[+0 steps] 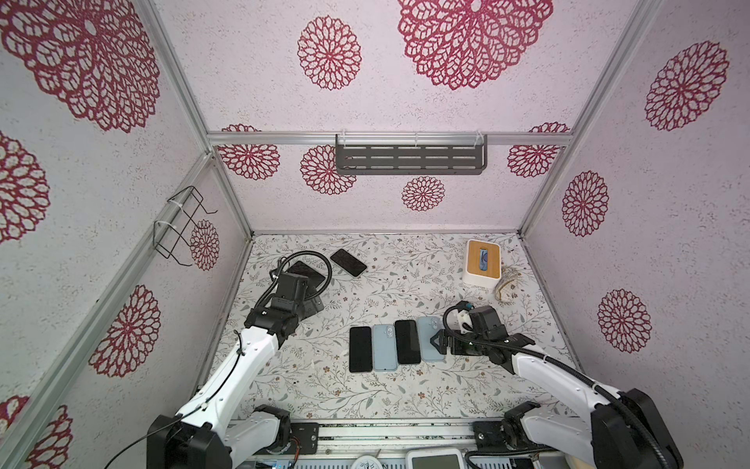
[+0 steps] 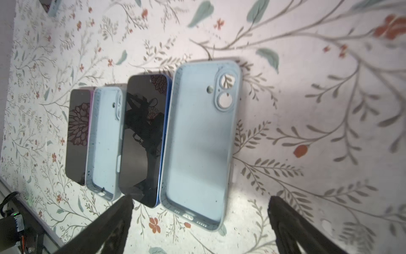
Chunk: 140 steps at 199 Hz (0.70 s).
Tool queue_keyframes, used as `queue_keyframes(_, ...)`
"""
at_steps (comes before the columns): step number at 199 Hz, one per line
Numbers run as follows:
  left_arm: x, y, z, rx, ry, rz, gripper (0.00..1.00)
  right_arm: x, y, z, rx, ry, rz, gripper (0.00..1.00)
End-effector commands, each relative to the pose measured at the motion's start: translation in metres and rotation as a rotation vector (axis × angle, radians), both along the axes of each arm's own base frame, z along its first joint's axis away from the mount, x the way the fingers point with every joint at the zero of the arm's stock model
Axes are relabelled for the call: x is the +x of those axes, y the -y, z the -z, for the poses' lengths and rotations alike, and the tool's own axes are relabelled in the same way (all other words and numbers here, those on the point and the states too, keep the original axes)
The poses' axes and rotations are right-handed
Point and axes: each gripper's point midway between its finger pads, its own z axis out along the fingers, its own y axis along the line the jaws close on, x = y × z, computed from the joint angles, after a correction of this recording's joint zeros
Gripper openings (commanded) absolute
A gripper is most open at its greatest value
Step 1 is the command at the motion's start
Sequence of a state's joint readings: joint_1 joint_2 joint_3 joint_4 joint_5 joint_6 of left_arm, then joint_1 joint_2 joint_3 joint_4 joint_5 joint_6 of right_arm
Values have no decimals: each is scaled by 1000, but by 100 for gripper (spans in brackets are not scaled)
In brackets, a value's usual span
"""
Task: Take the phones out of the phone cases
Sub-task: 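Move the left gripper to the far black phone while the right gripper rises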
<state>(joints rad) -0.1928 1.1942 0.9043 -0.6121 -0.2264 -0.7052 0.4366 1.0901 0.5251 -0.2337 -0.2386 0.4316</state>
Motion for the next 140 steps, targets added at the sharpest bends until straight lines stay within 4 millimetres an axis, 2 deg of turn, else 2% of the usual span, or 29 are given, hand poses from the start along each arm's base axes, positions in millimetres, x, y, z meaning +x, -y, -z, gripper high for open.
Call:
queue_keyframes(1,34,-1,4,-143,-7,6,97,6,12,-31,-82,75,12,99)
queue_keyframes(28,72,-15,16,-197,-69,-52,97,13,4,-64,-79,138,-9,99)
queue_keyframes(60,108,-23,31,-226,-156,-130,97,23,-16,-86,-54,185,-59,99)
queue_keyframes(98,135,-26,49,-221,-291,-168,97,30,-41,-94,-22,217,-130,99)
queue_keyframes(101,137,-27,46,-218,-289,-171,97,30,-42,-94,-20,219,-134,99)
queue_keyframes(103,138,-27,57,-215,-317,-174,97,31,-44,-95,-17,221,-137,99)
queue_keyframes(106,140,-27,59,-213,-329,-179,97,31,-45,-95,-15,223,-142,99)
queue_keyframes(140,152,-31,72,-196,-400,-209,97,31,-52,-88,-16,226,-171,99)
